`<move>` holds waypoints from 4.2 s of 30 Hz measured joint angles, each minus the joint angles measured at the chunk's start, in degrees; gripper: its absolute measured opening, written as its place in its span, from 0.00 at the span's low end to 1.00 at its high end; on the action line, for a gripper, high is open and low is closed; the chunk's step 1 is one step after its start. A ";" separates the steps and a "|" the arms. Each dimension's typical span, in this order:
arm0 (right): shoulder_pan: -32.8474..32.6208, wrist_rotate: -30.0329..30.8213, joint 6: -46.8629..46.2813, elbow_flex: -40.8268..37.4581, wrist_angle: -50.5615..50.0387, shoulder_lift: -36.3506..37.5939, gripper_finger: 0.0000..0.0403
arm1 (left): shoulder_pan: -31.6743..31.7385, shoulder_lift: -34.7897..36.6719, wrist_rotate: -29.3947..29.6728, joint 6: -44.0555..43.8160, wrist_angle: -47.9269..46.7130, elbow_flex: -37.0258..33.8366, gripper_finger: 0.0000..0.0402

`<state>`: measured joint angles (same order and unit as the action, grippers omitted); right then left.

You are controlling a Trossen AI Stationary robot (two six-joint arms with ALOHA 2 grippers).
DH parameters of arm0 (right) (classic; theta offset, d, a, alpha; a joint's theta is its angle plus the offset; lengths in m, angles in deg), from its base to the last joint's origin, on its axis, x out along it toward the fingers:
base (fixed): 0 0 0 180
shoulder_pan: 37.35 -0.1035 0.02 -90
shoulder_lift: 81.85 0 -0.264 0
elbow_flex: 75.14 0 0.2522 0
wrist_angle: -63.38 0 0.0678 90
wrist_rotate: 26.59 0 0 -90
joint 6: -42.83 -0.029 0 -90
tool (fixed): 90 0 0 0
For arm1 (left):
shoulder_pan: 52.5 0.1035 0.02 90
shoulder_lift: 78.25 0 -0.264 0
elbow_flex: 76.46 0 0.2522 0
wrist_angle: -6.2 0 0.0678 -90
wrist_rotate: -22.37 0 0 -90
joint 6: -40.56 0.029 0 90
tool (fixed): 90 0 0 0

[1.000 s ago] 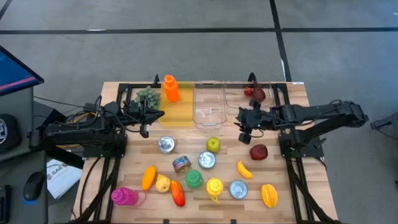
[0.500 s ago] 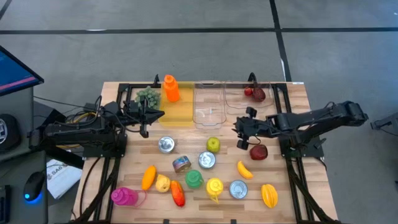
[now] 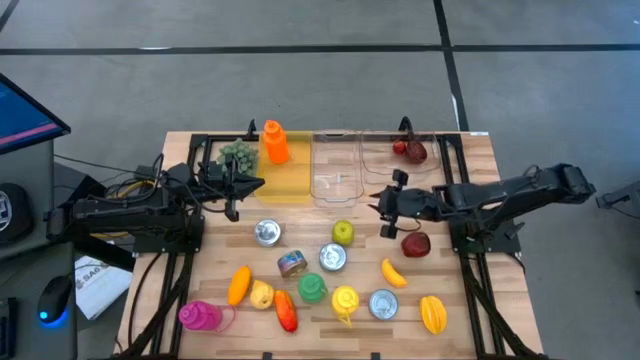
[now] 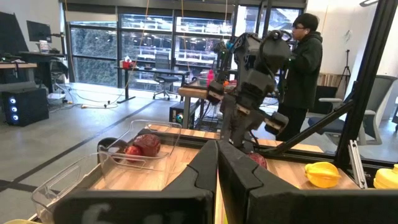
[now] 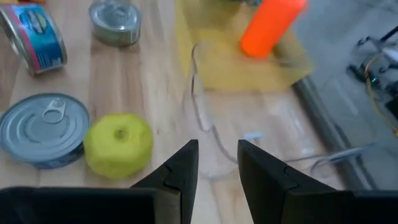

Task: Pick & Place Food Item
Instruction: Put the blue tuna can into the left transparent bin

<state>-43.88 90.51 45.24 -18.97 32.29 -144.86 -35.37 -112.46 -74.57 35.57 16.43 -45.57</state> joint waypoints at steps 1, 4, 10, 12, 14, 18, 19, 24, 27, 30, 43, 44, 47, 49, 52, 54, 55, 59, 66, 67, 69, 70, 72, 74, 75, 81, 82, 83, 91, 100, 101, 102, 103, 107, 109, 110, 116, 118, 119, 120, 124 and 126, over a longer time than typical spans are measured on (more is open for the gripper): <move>0.54 -0.01 0.68 -0.02 -0.17 0.84 0.27 | -0.02 0.00 0.02 0.00 0.00 0.00 0.00; 2.47 0.04 1.93 -0.02 0.06 3.64 0.27 | 0.00 -0.01 0.01 0.00 -0.02 0.00 0.00; 6.99 0.02 9.68 -0.02 1.23 10.71 0.27 | 0.00 -0.02 0.02 0.15 -1.66 -0.02 0.00; 8.63 0.03 10.90 -0.02 1.67 13.44 0.27 | -0.02 0.00 0.00 0.17 -2.01 -0.02 0.00; 10.05 0.04 10.91 0.01 1.35 15.97 0.27 | 0.00 -0.02 0.00 0.17 -2.01 -0.02 0.00; 11.78 -0.10 9.44 0.01 -1.11 19.75 0.27 | -0.02 -0.01 0.00 0.17 -2.01 -0.02 0.00; 12.01 -0.15 9.12 0.01 -2.10 20.27 0.27 | 0.00 -0.02 0.01 0.17 -1.99 -0.02 0.00; 11.51 -0.23 8.12 0.01 -7.13 20.82 0.27 | -0.02 0.00 0.00 0.17 -1.45 -0.02 0.00; 11.37 -0.23 8.57 -1.71 -6.55 20.89 0.26 | 0.00 0.00 0.01 0.17 -0.73 -0.02 0.00; 11.38 -0.27 7.96 -5.12 -5.65 21.70 0.25 | -0.02 -0.02 0.02 0.17 -0.79 -0.02 0.00; 11.60 -1.87 14.57 -15.83 13.07 30.38 0.20 | -1.61 -1.71 0.00 -0.31 -0.59 -0.04 0.00; 11.57 -2.50 15.45 -16.55 14.09 31.35 0.19 | -2.02 -2.30 0.00 -0.39 -0.36 -0.04 0.00; 11.57 -4.91 16.79 -18.11 17.55 33.87 0.19 | -3.24 -4.52 0.00 -1.57 0.80 -0.04 0.00; 11.57 -6.47 17.40 -19.36 19.10 35.50 0.19 | -4.12 -6.26 0.00 -1.74 2.99 -0.04 0.00; 11.55 -6.74 17.53 -20.30 19.00 37.40 0.19 | -5.30 -9.38 0.03 -1.73 6.87 -0.04 0.00; 11.57 -6.74 17.11 -20.34 17.63 38.45 0.19 | -6.21 -11.14 1.14 -1.85 9.55 -0.04 0.00; 11.57 -6.74 16.76 -20.34 17.28 38.82 0.19 | -6.79 -12.01 2.89 -2.24 10.48 -0.04 0.00; 11.57 -6.72 16.14 -20.34 15.85 39.79 0.19 | -9.65 -14.73 11.89 -3.02 10.45 -0.04 0.00; 11.57 -6.72 16.05 -20.34 15.64 39.90 0.19 | -14.67 -17.56 19.95 -3.45 10.35 0.41 0.00; 11.57 -6.72 16.05 -20.34 15.64 39.90 0.19 | -15.32 -17.84 20.89 -3.73 10.29 0.84 0.00; 11.57 -6.72 16.04 -20.34 15.61 39.90 0.19 | -16.44 -18.27 22.29 -4.45 9.01 2.25 0.00; 11.56 -6.72 16.05 -20.34 15.61 39.89 0.19 | -16.96 -18.46 22.94 -4.46 7.47 3.15 0.00; 11.57 -6.72 16.05 -20.34 15.63 39.88 0.19 | -17.89 -18.94 23.87 -4.44 4.21 5.18 0.00; 11.57 -6.72 16.04 -20.34 15.61 39.85 0.19 | -18.55 -19.26 24.88 -4.41 0.79 7.18 0.00; 11.55 -6.72 16.03 -20.34 15.61 39.84 0.19 | -18.84 -19.25 25.33 -4.45 -1.14 8.08 0.00; 11.57 -6.72 16.04 -20.34 15.59 39.85 0.19 | -20.96 -20.55 29.35 -8.40 -9.25 11.51 0.00; 11.57 -6.72 16.05 -20.34 15.59 39.85 0.19 | -21.44 -21.29 29.77 -9.29 -9.97 12.26 0.00; 11.56 -6.72 16.03 -20.34 15.59 39.85 0.19 | -21.97 -21.88 30.48 -10.39 -11.25 12.79 0.00; 11.57 -6.69 16.03 -20.34 15.57 39.85 0.19 | -25.85 -29.76 31.38 -12.25 -20.96 21.02 0.00; 11.55 -6.69 15.58 -20.34 15.57 39.84 0.19 | -28.51 -38.25 31.11 -21.12 -42.95 32.71 0.00; 11.55 -6.69 15.57 -20.34 15.57 39.85 0.19 | -28.88 -38.69 30.72 -22.20 -45.17 33.51 0.00; 11.57 -6.69 15.57 -20.34 15.57 39.85 0.19 | -29.33 -39.06 30.38 -22.97 -47.08 34.27 0.00; 11.56 -6.69 15.57 -20.34 15.57 39.84 0.19 | -29.71 -39.40 29.69 -23.96 -48.21 34.95 0.00; 11.55 -6.69 15.57 -20.34 15.57 39.83 0.19 | -31.58 -39.36 27.19 -28.95 -50.69 35.80 0.00; 11.57 -6.68 15.57 -20.34 15.57 39.85 0.19 | -32.61 -38.91 25.60 -32.26 -52.23 35.80 0.00; 11.56 -6.69 15.57 -20.34 15.57 39.84 0.19 | -33.12 -38.88 24.77 -33.94 -52.56 35.82 0.00; 11.57 -6.67 15.57 -20.34 15.59 39.85 0.19 | -37.22 -39.00 23.98 -40.48 -56.25 35.82 0.00; 11.55 -6.67 15.55 -20.34 15.59 39.83 0.19 | -38.54 -39.06 24.02 -40.64 -56.83 35.80 0.00; 11.57 -6.67 15.55 -20.34 15.59 39.83 0.19 | -39.02 -39.06 24.19 -40.47 -56.92 35.80 0.00; 11.57 -6.67 15.55 -20.34 15.61 39.83 0.19 | -39.41 -39.06 24.33 -40.22 -57.16 35.80 0.00; 11.57 -6.67 15.55 -20.34 15.61 39.83 0.19 | -39.76 -39.06 23.00 -40.08 -56.90 35.80 0.00; 11.57 -6.66 14.98 -20.34 15.61 39.83 0.19 | -39.76 -39.06 22.41 -40.06 -56.85 35.80 0.01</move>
<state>-32.31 83.86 60.22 -39.32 47.91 -105.03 -75.13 -151.52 -52.16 -4.49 -40.42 -9.77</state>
